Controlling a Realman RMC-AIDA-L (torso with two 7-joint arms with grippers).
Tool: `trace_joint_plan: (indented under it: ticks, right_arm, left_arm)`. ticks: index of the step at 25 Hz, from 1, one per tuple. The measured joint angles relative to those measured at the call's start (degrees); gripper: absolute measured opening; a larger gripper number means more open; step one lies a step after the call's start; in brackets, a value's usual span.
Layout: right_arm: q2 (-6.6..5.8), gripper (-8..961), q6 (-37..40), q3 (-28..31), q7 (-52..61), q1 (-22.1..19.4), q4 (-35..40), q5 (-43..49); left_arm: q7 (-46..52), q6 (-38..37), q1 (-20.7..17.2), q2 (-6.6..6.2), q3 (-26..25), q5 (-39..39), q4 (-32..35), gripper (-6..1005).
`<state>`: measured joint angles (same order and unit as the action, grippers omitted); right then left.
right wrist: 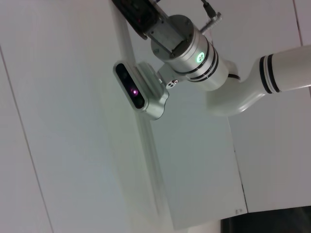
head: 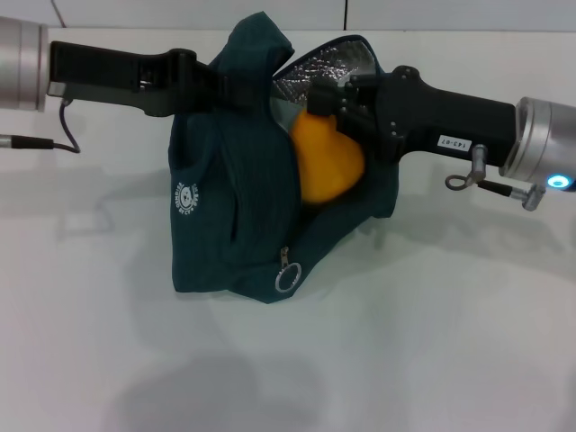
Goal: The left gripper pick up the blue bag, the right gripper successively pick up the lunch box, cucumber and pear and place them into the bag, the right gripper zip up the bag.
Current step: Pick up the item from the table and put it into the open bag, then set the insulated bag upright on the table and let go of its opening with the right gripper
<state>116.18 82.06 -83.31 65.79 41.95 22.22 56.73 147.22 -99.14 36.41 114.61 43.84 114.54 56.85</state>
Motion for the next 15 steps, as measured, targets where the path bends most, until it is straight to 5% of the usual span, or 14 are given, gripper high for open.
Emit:
trace_joint_plan:
  ticks: [4,10,15]
  right_arm:
    - [0.0,82,-0.3,-0.1,0.2,-0.2,0.0,-1.2]
    - [0.0,324,0.8,0.3,0.1,-2.7,0.4,-4.6]
    - [-0.5,493,2.5,0.5,2.8,-9.7,2.4,-11.4]
  left_arm:
    - [0.0,0.0,0.0,-0.01,0.0,0.0,0.0,43]
    - [0.0,0.0,-0.3,-0.01,0.0,-0.1,0.0,43]
    - [0.0,0.0,-0.3,-0.01,-0.1,-0.1,0.0,43]
